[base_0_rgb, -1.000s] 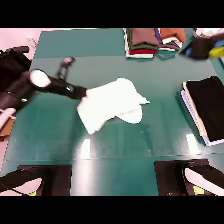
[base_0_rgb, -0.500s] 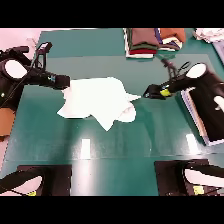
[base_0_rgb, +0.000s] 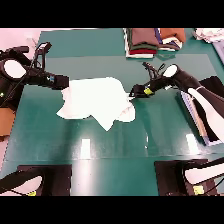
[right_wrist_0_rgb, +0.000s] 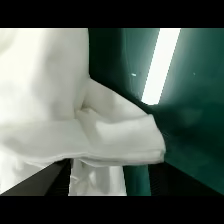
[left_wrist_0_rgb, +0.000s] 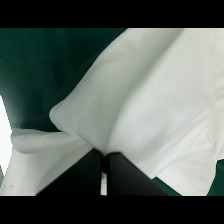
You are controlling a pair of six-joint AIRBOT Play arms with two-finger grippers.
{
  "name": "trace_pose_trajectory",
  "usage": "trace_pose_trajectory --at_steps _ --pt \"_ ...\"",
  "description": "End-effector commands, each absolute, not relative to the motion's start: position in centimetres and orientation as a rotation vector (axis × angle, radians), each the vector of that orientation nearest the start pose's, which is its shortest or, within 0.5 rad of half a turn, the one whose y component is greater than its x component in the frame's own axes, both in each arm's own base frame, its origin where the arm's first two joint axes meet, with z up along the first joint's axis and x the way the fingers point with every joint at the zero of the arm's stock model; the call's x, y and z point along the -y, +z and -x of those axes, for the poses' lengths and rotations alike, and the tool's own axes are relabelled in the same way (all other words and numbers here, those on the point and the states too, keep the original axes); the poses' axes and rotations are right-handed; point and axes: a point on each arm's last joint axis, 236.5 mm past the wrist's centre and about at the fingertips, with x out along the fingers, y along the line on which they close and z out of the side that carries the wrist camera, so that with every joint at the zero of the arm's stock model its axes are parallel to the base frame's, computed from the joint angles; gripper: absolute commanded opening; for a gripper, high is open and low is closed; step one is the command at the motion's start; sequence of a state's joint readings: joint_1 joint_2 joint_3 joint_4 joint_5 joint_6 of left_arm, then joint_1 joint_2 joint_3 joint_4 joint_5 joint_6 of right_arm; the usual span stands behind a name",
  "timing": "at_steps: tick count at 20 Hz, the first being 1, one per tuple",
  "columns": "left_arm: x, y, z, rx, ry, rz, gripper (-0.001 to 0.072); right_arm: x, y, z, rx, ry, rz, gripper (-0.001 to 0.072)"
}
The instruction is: Fold the shirts.
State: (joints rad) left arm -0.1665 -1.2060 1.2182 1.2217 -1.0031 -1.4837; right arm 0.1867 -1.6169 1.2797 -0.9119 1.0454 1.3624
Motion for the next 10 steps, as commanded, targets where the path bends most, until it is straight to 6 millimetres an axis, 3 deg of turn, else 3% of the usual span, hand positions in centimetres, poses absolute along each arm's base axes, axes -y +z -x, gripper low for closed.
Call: trace_pose_trajectory --at_steps 1,3,4,7,9,10 --pt "13.8 8.9 -40.8 -0.989 -0.371 0.159 0.0023 -21.2 -4.1 -43.3 -1.298 0.542 -0.369 0.0419" --pt "13.8 8.9 -40.8 -0.989 -0.371 0.159 0.0023 -21.9 -3.4 -44.4 -1.246 0.542 -0.357 0.0200" --pt "13.8 8.9 -40.8 -0.989 -0.371 0.159 0.0023 -22.2 -3.1 -45.0 -1.217 0.544 -0.347 0.0034" --pt "13.7 9.0 -40.8 -0.986 -0.369 0.154 0.0023 -22.9 -2.0 -45.7 -1.150 0.555 -0.316 0.0019" --pt "13.1 10.6 -41.1 -0.954 -0.359 0.117 0.0023 -22.4 1.4 -46.4 -1.063 0.557 -0.307 0.0019" --pt "12.5 12.6 -41.4 -0.907 -0.349 0.087 0.0022 -21.5 4.5 -47.0 -0.983 0.561 -0.291 0.0019"
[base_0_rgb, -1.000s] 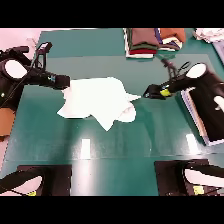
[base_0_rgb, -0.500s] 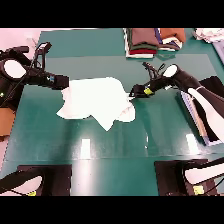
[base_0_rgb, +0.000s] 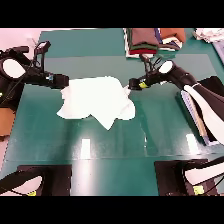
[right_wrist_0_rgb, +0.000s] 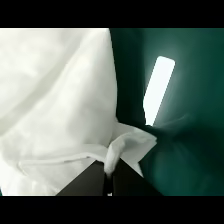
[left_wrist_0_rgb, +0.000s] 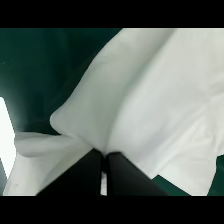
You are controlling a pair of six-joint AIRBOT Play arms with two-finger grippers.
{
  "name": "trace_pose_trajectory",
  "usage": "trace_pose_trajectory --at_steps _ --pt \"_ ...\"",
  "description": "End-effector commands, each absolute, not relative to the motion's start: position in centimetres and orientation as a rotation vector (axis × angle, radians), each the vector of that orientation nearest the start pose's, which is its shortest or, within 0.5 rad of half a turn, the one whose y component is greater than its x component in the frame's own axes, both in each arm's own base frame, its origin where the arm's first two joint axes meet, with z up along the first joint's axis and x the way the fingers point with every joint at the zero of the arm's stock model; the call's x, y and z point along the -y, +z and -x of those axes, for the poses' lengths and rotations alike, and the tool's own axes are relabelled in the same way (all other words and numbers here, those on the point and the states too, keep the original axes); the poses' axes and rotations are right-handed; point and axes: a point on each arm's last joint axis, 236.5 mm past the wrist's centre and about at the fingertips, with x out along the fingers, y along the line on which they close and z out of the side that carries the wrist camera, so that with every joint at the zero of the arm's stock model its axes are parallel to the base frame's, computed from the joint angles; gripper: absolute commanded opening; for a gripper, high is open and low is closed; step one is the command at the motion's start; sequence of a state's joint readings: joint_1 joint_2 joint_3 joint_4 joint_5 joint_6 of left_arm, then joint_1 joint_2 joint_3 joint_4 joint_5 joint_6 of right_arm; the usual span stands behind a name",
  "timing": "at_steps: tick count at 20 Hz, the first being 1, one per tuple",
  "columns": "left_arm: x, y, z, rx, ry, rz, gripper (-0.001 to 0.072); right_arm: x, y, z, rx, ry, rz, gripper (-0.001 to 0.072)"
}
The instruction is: Fold the shirts.
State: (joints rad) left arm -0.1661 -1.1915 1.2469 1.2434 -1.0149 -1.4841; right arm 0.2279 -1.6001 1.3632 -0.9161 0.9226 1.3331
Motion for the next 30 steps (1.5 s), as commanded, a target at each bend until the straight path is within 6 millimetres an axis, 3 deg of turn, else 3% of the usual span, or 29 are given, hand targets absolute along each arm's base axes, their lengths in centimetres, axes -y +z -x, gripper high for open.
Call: trace_pose_trajectory --at_steps 1,4,6,9,12,14,17,19,20,21,23,24,26,29,30 --pt "11.9 15.8 -41.8 -0.832 -0.335 0.054 0.0022 -20.3 8.2 -47.4 -0.904 0.558 -0.278 0.0019" --pt "10.5 29.1 -40.3 -0.525 -0.313 0.006 0.0022 -15.7 23.0 -46.4 -0.620 0.529 -0.172 0.0019" --pt "10.0 37.8 -36.8 -0.323 -0.321 0.008 0.0023 -13.3 32.5 -43.3 -0.435 0.502 -0.099 0.0019" --pt "9.0 46.6 -30.0 -0.096 -0.332 0.014 0.0023 -11.3 43.1 -36.8 -0.212 0.471 -0.017 0.0019" --pt "8.6 50.6 -24.4 0.019 -0.355 0.030 0.0023 -9.6 49.9 -30.5 -0.033 0.403 0.031 0.0018" --pt "9.2 52.1 -21.8 0.072 -0.400 0.054 0.0022 -8.2 52.4 -27.6 0.037 0.347 0.040 0.0018" --pt "10.8 52.3 -20.4 0.072 -0.481 0.092 0.0022 -7.3 54.6 -25.6 0.098 0.309 0.037 0.0018" --pt "11.8 49.8 -21.4 -0.041 -0.514 0.087 0.0022 -7.4 54.7 -26.5 0.086 0.312 0.017 0.0017" --pt "12.2 47.2 -22.5 -0.149 -0.520 0.079 0.0022 -7.5 54.1 -27.7 0.059 0.315 0.006 0.0017" --pt "12.6 44.3 -23.7 -0.272 -0.526 0.067 0.0022 -7.6 53.0 -29.4 0.012 0.319 -0.009 0.0017" --pt "13.3 37.0 -26.4 -0.558 -0.537 0.042 0.0022 -8.1 48.9 -34.2 -0.128 0.330 -0.048 0.0017" --pt "13.6 33.7 -27.9 -0.661 -0.535 0.045 0.0023 -8.6 46.1 -36.7 -0.208 0.342 -0.077 0.0017" --pt "14.1 26.5 -31.2 -0.837 -0.521 0.069 0.0022 -9.2 38.0 -41.7 -0.424 0.352 -0.109 0.0017" --pt "14.3 15.6 -36.1 -0.979 -0.485 0.071 0.0022 -9.6 25.0 -46.5 -0.749 0.351 -0.149 0.0017" --pt "14.0 12.6 -38.1 -0.986 -0.462 0.058 0.0023 -9.6 21.8 -47.6 -0.809 0.343 -0.163 0.0017"
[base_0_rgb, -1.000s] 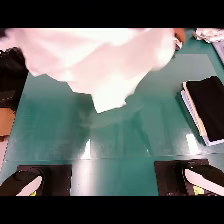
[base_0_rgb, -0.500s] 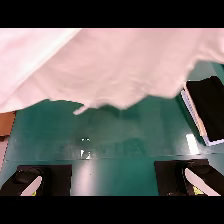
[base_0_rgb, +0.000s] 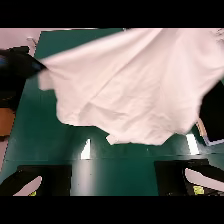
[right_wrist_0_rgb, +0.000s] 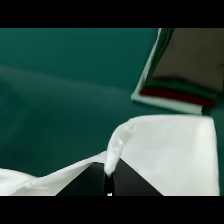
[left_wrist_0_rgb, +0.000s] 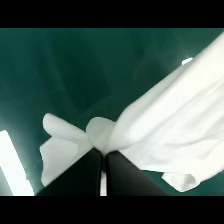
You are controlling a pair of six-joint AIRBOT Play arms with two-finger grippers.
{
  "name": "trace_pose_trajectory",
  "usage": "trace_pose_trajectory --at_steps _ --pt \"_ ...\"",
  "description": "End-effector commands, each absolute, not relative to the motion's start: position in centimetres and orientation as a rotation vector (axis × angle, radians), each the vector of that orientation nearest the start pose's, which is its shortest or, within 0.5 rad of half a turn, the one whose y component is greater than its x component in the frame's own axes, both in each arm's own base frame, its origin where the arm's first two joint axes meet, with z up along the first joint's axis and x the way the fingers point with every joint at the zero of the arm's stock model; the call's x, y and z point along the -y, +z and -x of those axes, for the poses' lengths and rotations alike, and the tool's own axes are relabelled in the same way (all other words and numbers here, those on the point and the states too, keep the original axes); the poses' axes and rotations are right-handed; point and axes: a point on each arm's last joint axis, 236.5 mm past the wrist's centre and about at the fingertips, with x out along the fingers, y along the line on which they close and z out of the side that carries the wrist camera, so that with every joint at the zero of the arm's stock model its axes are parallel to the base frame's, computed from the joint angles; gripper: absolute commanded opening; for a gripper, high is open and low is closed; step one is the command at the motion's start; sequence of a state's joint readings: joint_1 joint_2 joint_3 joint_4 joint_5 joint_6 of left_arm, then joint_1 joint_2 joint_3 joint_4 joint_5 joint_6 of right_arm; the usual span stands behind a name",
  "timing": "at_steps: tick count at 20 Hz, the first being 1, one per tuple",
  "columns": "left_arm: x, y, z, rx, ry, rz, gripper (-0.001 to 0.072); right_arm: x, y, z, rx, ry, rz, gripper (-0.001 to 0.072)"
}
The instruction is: Fold the shirts.
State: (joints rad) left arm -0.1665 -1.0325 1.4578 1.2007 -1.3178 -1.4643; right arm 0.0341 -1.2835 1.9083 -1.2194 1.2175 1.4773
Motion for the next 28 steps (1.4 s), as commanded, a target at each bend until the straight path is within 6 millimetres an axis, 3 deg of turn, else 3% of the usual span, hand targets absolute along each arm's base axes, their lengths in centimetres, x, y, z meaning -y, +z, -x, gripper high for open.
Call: trace_pose_trajectory --at_steps 1,4,6,7,8,9,11,13,16,20,22,24,28 --pt "13.7 10.3 -40.4 -0.980 -0.433 0.045 0.0023 -9.6 19.1 -48.9 -0.850 0.333 -0.175 0.0017" --pt "13.4 7.5 -46.7 -0.887 -0.362 0.055 0.0022 -9.7 14.6 -51.4 -0.906 0.320 -0.203 0.0018" --pt "13.4 6.4 -48.9 -0.859 -0.344 0.062 0.0023 -9.7 13.0 -52.3 -0.921 0.313 -0.211 0.0020" --pt "13.4 6.0 -49.6 -0.853 -0.338 0.059 0.0040 -9.7 12.6 -52.6 -0.922 0.310 -0.213 0.0093" --pt "13.1 6.0 -50.0 -0.849 -0.331 0.039 0.0276 -9.5 12.6 -52.8 -0.915 0.305 -0.217 0.0308" --pt "12.6 6.3 -50.2 -0.844 -0.320 0.007 0.0492 -9.0 12.8 -53.0 -0.910 0.294 -0.233 0.0380" --pt "10.1 7.1 -50.2 -0.873 -0.275 -0.054 0.0493 -9.0 13.8 -52.4 -0.920 0.319 -0.278 0.0381" --pt "6.1 7.1 -49.5 -0.946 -0.192 0.004 0.0493 -8.4 13.9 -50.6 -0.971 0.337 -0.281 0.0380" --pt "-1.2 4.8 -46.8 -1.093 -0.048 0.174 0.0494 -8.3 13.3 -47.5 -1.015 0.351 -0.258 0.0380" --pt "-6.3 -0.2 -42.2 -1.237 0.049 0.401 0.0495 -9.0 12.2 -44.4 -1.021 0.346 -0.267 0.0380" --pt "-7.6 -2.8 -39.9 -1.295 0.091 0.471 0.0495 -9.9 11.7 -43.4 -1.011 0.353 -0.265 0.0380" --pt "-7.3 -4.9 -38.5 -1.321 0.100 0.553 0.0495 -10.9 11.5 -42.8 -1.000 0.367 -0.258 0.0380" --pt "-5.0 -6.9 -38.8 -1.274 0.052 0.656 0.0494 -13.1 11.4 -42.1 -1.002 0.410 -0.236 0.0380"
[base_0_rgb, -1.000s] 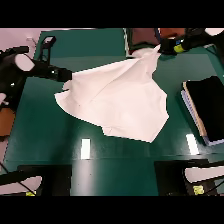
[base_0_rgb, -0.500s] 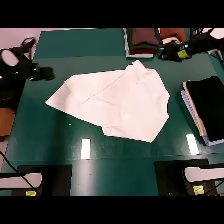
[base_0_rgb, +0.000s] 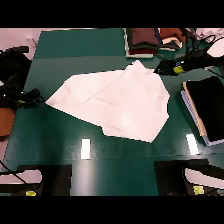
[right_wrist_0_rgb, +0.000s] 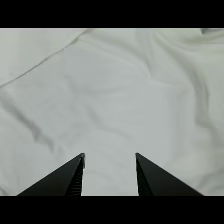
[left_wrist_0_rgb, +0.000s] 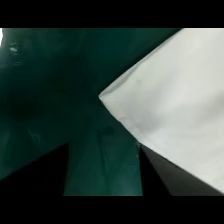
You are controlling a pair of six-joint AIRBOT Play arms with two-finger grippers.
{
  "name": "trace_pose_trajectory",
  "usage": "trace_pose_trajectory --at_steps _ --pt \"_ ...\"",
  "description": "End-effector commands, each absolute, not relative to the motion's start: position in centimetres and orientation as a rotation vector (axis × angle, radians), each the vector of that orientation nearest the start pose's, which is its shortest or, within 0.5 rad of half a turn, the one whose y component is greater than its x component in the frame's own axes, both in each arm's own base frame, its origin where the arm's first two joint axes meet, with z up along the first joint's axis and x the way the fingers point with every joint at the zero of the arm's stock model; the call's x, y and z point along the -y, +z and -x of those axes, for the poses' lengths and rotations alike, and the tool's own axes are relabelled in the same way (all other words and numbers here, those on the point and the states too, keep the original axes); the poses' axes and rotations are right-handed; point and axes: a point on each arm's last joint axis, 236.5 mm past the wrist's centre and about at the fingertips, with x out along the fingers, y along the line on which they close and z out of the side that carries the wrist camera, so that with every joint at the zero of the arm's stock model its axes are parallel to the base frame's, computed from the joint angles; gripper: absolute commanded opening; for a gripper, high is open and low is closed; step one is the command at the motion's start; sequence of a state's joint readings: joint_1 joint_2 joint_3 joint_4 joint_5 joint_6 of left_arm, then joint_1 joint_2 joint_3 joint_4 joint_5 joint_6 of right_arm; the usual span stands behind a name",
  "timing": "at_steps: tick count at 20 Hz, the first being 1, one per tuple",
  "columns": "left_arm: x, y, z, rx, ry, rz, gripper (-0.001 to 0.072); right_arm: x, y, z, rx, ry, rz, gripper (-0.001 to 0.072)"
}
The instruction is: Fold the shirts.
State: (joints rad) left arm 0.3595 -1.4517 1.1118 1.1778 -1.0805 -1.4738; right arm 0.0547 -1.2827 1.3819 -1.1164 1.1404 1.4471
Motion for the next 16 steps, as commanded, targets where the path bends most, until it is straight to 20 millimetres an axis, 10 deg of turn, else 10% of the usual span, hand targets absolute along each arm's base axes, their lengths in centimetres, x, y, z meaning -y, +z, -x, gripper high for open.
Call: trace_pose_trajectory --at_steps 1,12,16 --pt "-4.8 -7.1 -39.0 -1.261 0.056 0.679 0.0494 -13.7 11.4 -42.0 -1.004 0.422 -0.229 0.0380" --pt "-1.7 -6.7 -43.2 -1.117 0.034 0.606 0.0491 -15.7 11.9 -41.3 -1.012 0.472 -0.271 0.0379" --pt "-2.1 -5.2 -44.0 -1.088 0.028 0.591 0.0023 -14.6 11.1 -39.7 -1.090 0.467 -0.269 0.0380"
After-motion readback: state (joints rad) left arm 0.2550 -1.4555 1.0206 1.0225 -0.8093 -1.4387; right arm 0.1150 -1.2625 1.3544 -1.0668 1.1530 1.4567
